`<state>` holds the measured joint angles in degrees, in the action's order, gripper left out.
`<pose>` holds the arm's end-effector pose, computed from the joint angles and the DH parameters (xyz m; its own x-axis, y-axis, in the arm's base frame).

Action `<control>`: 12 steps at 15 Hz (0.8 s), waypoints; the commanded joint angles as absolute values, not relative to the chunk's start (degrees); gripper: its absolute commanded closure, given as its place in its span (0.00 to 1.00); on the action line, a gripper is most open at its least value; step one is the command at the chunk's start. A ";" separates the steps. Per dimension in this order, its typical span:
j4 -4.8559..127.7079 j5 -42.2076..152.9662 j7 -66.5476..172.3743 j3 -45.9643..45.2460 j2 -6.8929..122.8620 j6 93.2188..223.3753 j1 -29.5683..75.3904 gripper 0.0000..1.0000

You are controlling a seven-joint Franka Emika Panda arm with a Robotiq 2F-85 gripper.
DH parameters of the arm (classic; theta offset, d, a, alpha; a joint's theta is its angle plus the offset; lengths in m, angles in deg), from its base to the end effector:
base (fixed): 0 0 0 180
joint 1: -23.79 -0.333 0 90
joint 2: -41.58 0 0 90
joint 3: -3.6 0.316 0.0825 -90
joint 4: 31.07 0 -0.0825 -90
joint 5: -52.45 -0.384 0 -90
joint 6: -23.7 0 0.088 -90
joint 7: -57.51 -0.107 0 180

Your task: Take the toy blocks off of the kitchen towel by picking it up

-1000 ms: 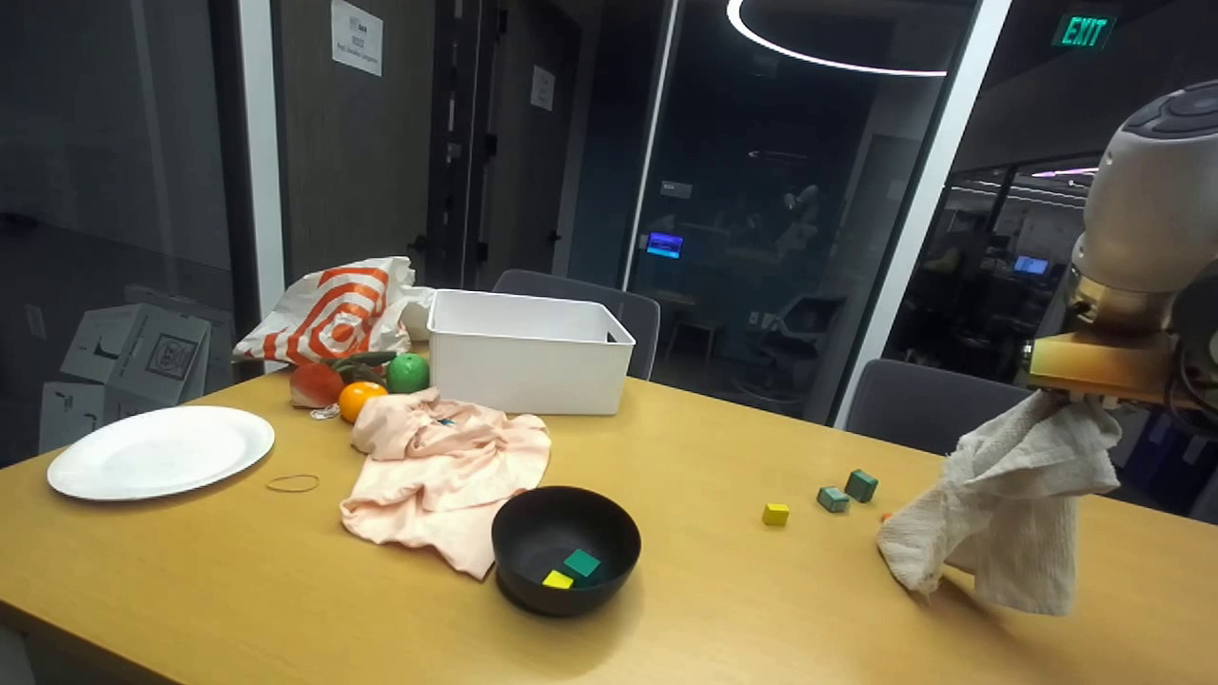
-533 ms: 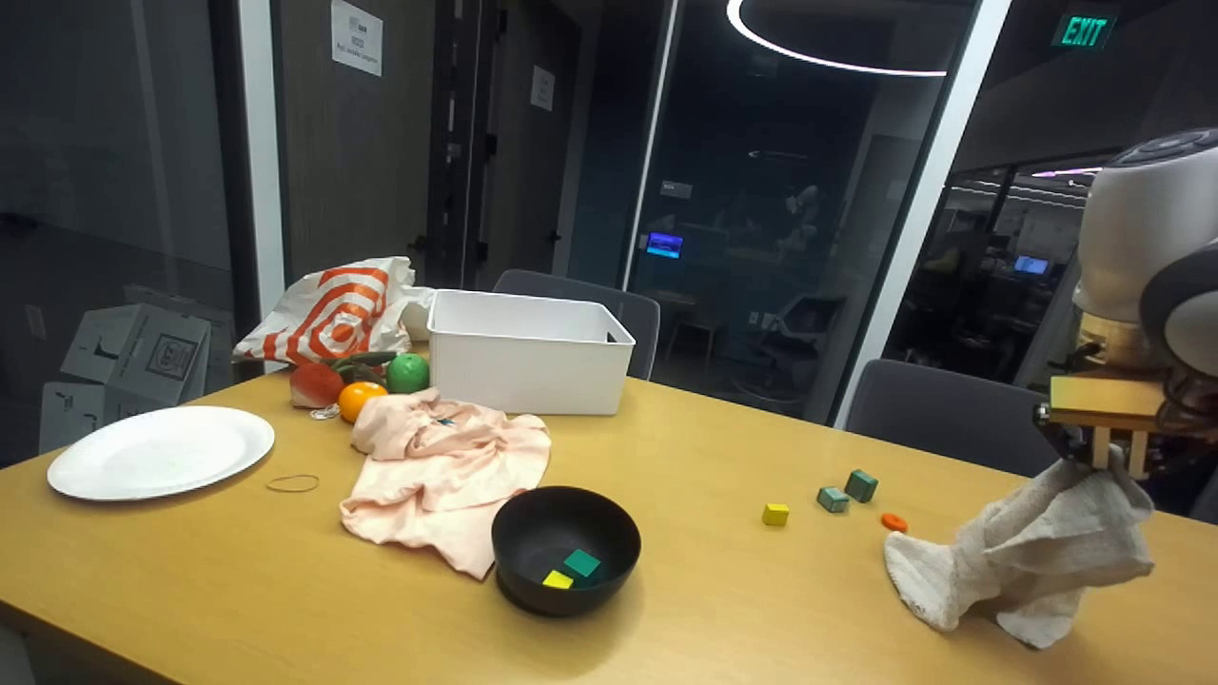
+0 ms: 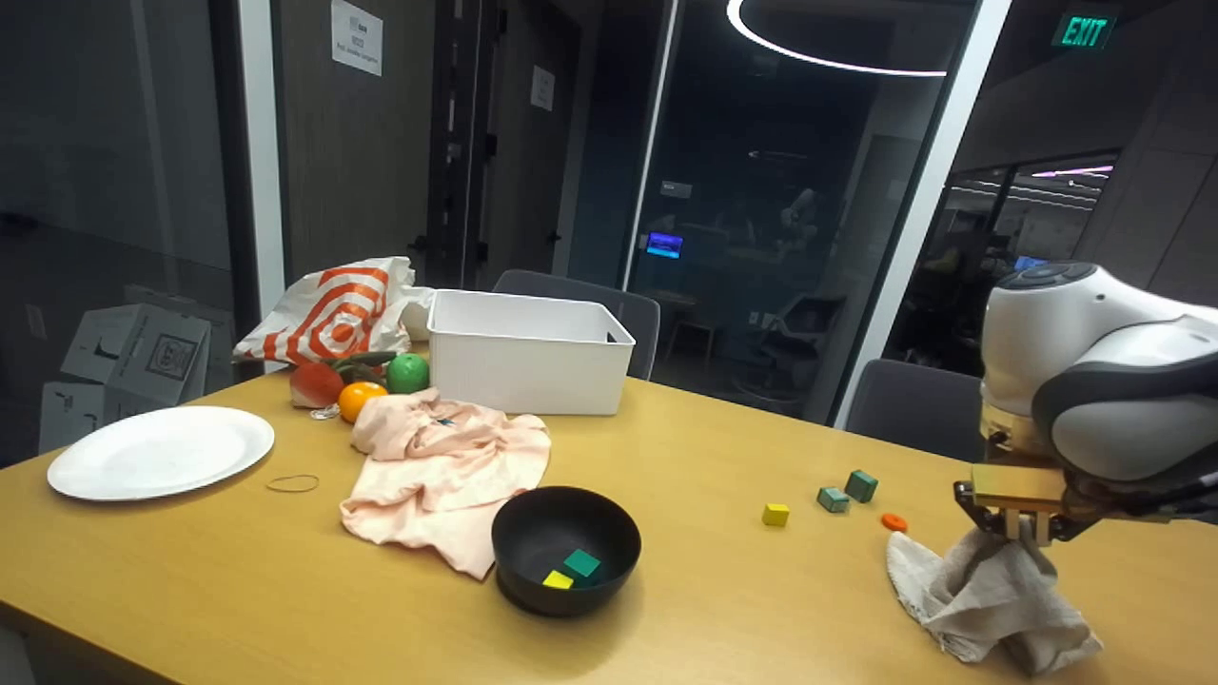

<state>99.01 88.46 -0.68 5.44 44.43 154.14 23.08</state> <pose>0.5220 0.0089 0.3360 0.8432 -0.4498 0.2943 -0.5322 -0.7754 0.3397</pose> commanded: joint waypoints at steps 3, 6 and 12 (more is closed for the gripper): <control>95.97 85.29 1.19 4.32 53.34 164.58 22.50 0.57; 96.59 79.48 5.43 3.30 52.52 169.53 22.58 0.41; 95.41 63.28 23.26 4.82 46.21 163.86 22.79 0.00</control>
<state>95.72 72.58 12.54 3.45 50.76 168.01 22.82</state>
